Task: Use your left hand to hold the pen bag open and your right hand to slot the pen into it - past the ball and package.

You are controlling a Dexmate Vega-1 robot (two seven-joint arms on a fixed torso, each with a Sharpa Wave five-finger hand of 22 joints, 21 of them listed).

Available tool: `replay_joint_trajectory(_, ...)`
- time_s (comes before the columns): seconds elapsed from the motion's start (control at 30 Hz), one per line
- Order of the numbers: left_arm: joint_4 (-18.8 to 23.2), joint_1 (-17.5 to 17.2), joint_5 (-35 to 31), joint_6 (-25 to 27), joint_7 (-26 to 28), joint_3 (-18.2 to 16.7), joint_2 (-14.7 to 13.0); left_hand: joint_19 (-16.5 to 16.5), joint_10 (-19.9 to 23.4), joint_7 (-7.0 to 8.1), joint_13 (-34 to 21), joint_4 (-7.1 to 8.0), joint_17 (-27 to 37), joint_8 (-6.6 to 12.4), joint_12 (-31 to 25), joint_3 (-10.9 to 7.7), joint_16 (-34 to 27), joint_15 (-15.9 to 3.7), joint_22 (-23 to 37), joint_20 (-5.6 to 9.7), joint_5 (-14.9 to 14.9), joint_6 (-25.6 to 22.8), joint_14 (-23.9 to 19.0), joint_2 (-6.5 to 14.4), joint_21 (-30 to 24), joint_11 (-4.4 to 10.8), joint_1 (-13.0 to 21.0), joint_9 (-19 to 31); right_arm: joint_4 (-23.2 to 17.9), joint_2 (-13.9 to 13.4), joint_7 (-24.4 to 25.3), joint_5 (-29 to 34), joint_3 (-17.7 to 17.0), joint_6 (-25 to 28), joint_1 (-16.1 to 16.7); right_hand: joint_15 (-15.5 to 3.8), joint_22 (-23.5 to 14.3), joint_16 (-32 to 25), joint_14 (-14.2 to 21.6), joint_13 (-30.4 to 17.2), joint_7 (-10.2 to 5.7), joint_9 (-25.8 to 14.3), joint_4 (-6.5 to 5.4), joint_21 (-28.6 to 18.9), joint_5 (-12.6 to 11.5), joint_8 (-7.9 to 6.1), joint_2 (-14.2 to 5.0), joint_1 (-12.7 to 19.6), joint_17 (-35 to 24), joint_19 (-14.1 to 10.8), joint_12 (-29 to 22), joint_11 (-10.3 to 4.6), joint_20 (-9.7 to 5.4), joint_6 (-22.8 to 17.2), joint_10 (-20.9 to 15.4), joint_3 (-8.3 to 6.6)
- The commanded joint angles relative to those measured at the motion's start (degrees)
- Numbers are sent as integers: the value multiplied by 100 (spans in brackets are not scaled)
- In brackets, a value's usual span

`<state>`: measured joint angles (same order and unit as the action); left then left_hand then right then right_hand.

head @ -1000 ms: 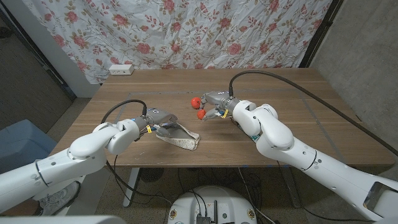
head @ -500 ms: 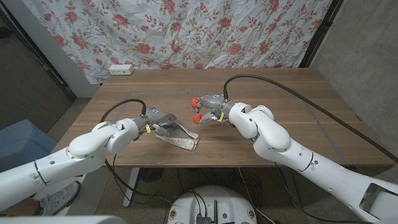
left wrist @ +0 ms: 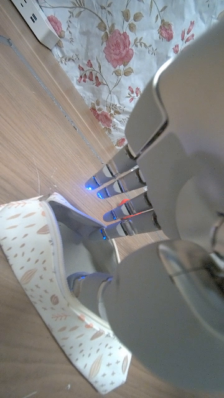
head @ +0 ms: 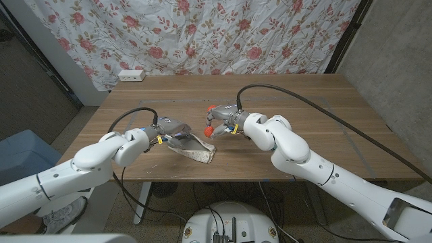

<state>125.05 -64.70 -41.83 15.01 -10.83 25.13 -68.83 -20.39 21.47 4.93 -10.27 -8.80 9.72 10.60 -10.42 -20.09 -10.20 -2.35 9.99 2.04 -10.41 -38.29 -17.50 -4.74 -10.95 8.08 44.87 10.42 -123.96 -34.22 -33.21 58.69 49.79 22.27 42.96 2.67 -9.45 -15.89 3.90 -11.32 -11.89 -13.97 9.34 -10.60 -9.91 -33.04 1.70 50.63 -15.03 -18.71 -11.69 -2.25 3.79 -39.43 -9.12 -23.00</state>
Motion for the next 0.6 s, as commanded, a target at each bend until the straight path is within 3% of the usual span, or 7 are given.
replay_joint_trajectory(0.03, -78, 31, 20, -104, 48, 6, -7, 18, -2, 29, -16, -6, 14, 38, -47, 25, -24, -369, 13, -16, -19, -17, 23, 66, -17, -14, 15, -3, 224, 161, 204, -125, 102, -259, -112, -26, -17, 4, 9, -20, -78, -8, -3, -20, -28, -41, -4, 91, -35, -27, -15, -22, 27, -119, -36, 5)
replay_joint_trajectory(0.6, -140, -27, 48, -190, 200, -27, -31, 21, -1, 31, -16, -13, 13, 34, -49, 37, -24, -372, 13, -19, -18, -19, 24, 83, -20, -23, 10, -3, 542, 331, 400, -338, 302, -641, -369, -54, -17, 3, 13, -20, -81, -1, -5, -23, -33, -33, -42, 129, -40, -36, -6, -27, 11, -114, -27, -3)
